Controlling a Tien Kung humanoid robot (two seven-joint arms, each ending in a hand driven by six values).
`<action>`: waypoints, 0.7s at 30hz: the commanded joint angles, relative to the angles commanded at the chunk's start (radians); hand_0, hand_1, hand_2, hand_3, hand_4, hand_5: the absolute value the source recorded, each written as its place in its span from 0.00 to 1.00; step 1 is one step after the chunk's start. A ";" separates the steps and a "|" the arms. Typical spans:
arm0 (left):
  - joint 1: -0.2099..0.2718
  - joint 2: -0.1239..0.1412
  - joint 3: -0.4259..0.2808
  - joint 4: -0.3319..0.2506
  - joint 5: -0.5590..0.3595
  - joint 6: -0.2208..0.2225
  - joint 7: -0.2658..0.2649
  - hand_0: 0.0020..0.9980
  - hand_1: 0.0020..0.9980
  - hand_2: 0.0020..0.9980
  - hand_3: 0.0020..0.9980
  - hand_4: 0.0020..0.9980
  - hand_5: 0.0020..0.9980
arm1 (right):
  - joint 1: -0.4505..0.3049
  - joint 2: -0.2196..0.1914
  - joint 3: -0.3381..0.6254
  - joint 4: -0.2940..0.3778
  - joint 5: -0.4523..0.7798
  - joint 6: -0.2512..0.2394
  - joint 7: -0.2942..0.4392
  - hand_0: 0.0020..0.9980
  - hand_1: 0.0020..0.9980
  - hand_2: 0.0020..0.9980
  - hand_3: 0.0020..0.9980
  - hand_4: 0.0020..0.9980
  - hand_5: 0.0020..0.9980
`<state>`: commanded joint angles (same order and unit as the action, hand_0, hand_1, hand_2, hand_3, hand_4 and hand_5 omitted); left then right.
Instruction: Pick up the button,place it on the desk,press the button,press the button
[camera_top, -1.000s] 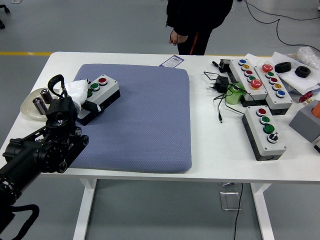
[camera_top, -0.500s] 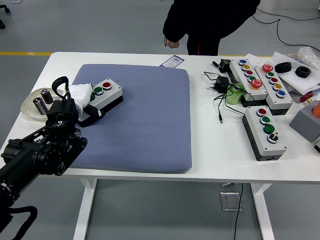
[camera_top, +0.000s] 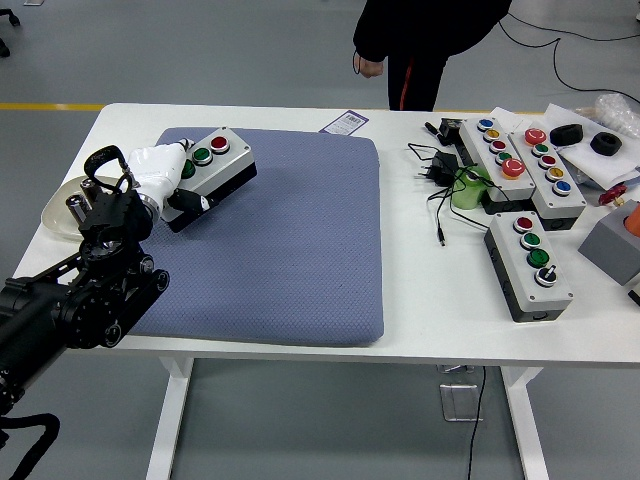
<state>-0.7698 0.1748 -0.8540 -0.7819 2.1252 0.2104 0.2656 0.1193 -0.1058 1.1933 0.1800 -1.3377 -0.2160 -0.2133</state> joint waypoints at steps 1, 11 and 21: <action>0.001 0.008 0.007 -0.009 -0.002 -0.001 -0.027 0.04 0.09 0.17 0.37 0.13 0.00 | 0.000 0.000 0.001 0.000 0.000 0.000 0.000 0.75 0.69 0.71 0.58 0.18 0.13; 0.009 0.124 0.024 -0.145 -0.037 -0.139 -0.361 0.03 0.08 0.16 0.36 0.08 0.00 | -0.005 0.001 0.003 0.000 0.002 -0.001 0.000 0.75 0.69 0.71 0.58 0.18 0.13; 0.011 0.172 0.095 -0.228 0.017 -0.259 -0.499 0.04 0.09 0.18 0.37 0.13 0.00 | -0.003 0.001 0.004 0.000 0.000 0.000 0.000 0.75 0.69 0.71 0.58 0.18 0.13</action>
<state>-0.7583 0.3472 -0.7592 -1.0100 2.1422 -0.0484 -0.2329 0.1168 -0.1050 1.1969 0.1800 -1.3382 -0.2163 -0.2134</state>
